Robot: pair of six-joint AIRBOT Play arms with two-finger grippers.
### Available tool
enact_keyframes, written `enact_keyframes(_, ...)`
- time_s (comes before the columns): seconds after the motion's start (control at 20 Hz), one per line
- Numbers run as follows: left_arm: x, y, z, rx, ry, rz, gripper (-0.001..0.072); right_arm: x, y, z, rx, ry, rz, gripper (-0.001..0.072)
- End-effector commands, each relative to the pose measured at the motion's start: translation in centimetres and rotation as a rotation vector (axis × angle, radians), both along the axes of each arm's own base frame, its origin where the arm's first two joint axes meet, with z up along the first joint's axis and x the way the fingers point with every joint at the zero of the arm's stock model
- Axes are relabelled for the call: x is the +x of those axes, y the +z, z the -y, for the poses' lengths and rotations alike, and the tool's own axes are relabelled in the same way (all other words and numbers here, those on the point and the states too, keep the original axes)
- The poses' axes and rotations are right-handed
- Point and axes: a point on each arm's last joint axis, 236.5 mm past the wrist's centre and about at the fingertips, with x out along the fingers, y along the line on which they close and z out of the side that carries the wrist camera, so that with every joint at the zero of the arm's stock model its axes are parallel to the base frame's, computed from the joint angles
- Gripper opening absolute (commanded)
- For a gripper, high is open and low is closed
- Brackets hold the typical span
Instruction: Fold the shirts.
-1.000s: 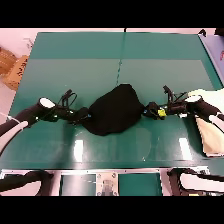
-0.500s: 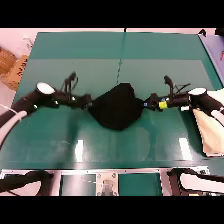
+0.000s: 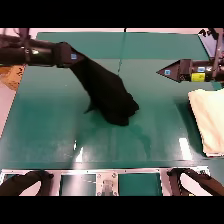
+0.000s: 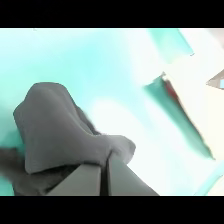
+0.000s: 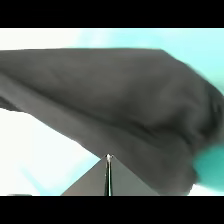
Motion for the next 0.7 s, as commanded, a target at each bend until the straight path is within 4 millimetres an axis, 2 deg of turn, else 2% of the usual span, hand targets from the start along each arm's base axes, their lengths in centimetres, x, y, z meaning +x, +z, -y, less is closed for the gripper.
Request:
enact_keyframes(0.0,-1.5,-4.3,-2.3,0.137,0.027,-0.104,0.0022,-2.0,-4.4,0.9,-0.081,-0.074,-0.144,0.0094)
enact_keyframes(0.05,-1.4,-6.6,-2.7,0.159,0.039,-0.144,0.0022,-2.2,-7.0,0.4,-0.074,-0.080,-0.195,0.0232)
enact_keyframes(0.1,-1.2,-8.7,-3.4,0.197,0.058,-0.170,0.0022,-2.7,-10.1,0.0,-0.071,-0.095,-0.250,0.0319)
enact_keyframes(0.2,-0.9,-12.0,-5.5,0.296,0.094,-0.195,0.0022,-4.8,-16.5,-0.9,-0.079,-0.112,-0.368,0.0332)
enact_keyframes(0.3,-0.4,-13.5,-7.1,0.376,0.119,-0.194,0.0022,-7.5,-21.8,-2.4,-0.079,-0.121,-0.468,0.0468)
enact_keyframes(0.4,0.6,-14.1,-7.4,0.392,0.133,-0.184,0.0022,-8.8,-25.0,-4.0,-0.056,-0.154,-0.519,0.0474)
enact_keyframes(0.45,0.9,-14.5,-7.3,0.391,0.134,-0.189,0.0022,-9.0,-26.0,-4.8,-0.048,-0.170,-0.528,0.0473)
enact_keyframes(0.55,1.4,-15.4,-7.1,0.404,0.109,-0.190,0.0022,-8.3,-26.9,-6.2,-0.034,-0.194,-0.528,0.0474)
enact_keyframes(0.65,2.0,-16.4,-7.2,0.429,0.091,-0.190,0.0022,-6.9,-28.1,-7.0,-0.042,-0.228,-0.525,0.0486)
